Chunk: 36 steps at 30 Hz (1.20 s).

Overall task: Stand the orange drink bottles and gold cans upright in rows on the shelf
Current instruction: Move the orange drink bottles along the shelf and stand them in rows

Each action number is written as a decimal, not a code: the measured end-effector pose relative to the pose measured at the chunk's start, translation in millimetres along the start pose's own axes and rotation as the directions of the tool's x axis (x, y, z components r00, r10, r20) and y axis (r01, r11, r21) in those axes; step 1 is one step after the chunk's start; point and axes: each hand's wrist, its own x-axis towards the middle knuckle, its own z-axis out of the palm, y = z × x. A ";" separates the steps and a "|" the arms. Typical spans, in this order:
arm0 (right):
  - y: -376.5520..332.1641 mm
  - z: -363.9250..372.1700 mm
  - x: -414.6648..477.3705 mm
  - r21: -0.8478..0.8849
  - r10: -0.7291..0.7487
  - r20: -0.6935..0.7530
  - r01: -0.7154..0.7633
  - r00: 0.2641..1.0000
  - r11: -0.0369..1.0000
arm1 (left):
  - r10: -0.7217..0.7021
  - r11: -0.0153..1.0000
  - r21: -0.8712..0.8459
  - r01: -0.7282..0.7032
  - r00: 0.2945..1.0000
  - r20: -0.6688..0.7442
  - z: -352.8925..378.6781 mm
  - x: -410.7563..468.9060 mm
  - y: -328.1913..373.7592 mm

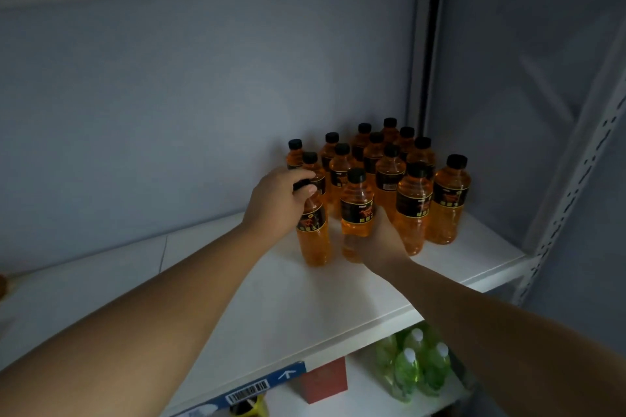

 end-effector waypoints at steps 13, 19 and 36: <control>14.7 21.6 53.3 -0.021 0.031 -0.015 -0.031 0.999 0.999 | 0.043 0.999 0.021 -0.044 0.998 0.050 30.1 50.1 -14.5; 12.2 26.0 65.7 -0.025 0.032 0.005 -0.032 0.999 0.999 | 0.087 0.995 0.051 -0.089 0.995 0.051 32.8 60.5 -22.3; 9.6 23.0 65.4 -0.015 0.008 0.010 -0.008 1.000 1.000 | 0.154 0.980 0.110 -0.169 0.979 0.135 24.6 63.6 -22.5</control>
